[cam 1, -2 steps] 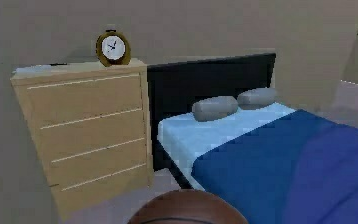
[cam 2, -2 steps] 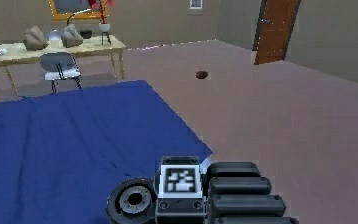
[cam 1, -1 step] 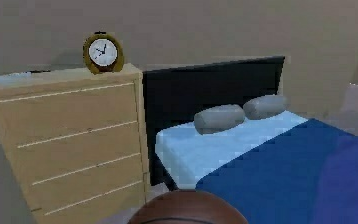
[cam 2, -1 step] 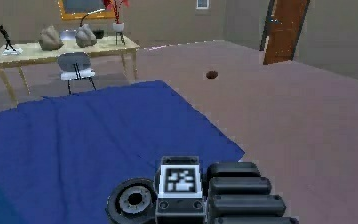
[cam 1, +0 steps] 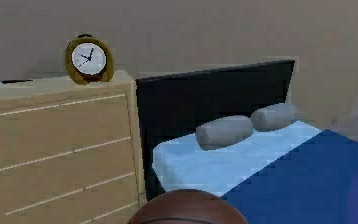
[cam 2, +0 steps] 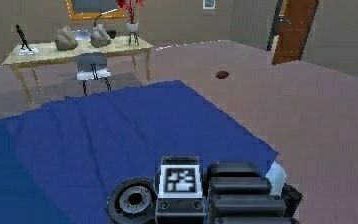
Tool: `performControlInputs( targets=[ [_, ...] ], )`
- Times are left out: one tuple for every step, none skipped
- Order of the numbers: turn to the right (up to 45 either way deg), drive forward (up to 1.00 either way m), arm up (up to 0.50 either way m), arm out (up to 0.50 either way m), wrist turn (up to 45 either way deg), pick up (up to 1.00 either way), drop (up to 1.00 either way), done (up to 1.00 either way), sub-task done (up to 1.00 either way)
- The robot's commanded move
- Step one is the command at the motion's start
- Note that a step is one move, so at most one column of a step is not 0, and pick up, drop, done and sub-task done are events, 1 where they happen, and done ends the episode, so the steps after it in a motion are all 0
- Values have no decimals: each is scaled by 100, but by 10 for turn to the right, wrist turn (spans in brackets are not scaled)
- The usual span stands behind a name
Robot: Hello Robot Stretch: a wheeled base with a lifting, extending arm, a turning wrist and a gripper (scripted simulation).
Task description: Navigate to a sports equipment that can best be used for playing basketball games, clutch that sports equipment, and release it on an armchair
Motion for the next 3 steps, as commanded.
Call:
performControlInputs(
  targets=[
    [450, 0, 0, 0, 0, 0, 0, 0, 0],
    [450, 0, 0, 0, 0, 0, 0, 0, 0],
    [450, 0, 0, 0, 0, 0, 0, 0, 0]
  ],
)
